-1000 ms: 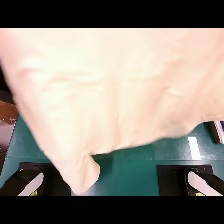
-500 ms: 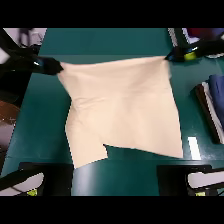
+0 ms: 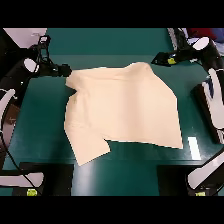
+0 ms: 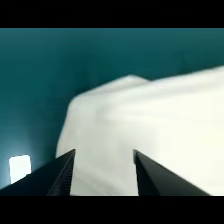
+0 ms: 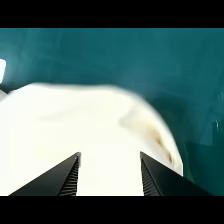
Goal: Fold the shirts.
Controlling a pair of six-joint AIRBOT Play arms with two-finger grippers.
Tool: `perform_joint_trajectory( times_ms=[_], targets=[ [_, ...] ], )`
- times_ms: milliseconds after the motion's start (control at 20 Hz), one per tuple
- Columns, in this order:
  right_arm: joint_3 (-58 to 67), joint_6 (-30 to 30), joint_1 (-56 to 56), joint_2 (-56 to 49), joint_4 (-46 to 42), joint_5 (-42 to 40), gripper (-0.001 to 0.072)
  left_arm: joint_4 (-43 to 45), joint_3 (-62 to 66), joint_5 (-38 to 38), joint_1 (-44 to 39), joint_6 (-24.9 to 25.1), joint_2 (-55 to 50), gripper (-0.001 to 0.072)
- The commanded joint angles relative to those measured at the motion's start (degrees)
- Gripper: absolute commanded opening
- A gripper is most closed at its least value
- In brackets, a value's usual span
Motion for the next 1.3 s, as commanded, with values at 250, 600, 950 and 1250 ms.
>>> perform_joint_trajectory(
  times_ms=[250,600,950,1250],
  targets=[
    [-5.6,-1.7,-2.3,7.0,0.3,18.5,0.0444,0.6,2.7,-27.5,9.8,-0.9,6.8,0.0457],
    [-33.3,-7.0,-4.4,24.2,8.2,20.6,0.0444,-0.7,-18.1,-36.8,18.3,-0.9,19.1,0.0456],
    [-50.0,-8.3,-6.3,39.2,9.2,14.8,0.0444,-11.6,-39.5,-32.1,18.2,0.5,22.6,0.0457],
    [-55.6,-8.3,-12.1,48.7,9.2,13.5,0.0445,-14.4,-44.7,-27.0,18.2,3.4,22.6,0.0456]
  ],
)
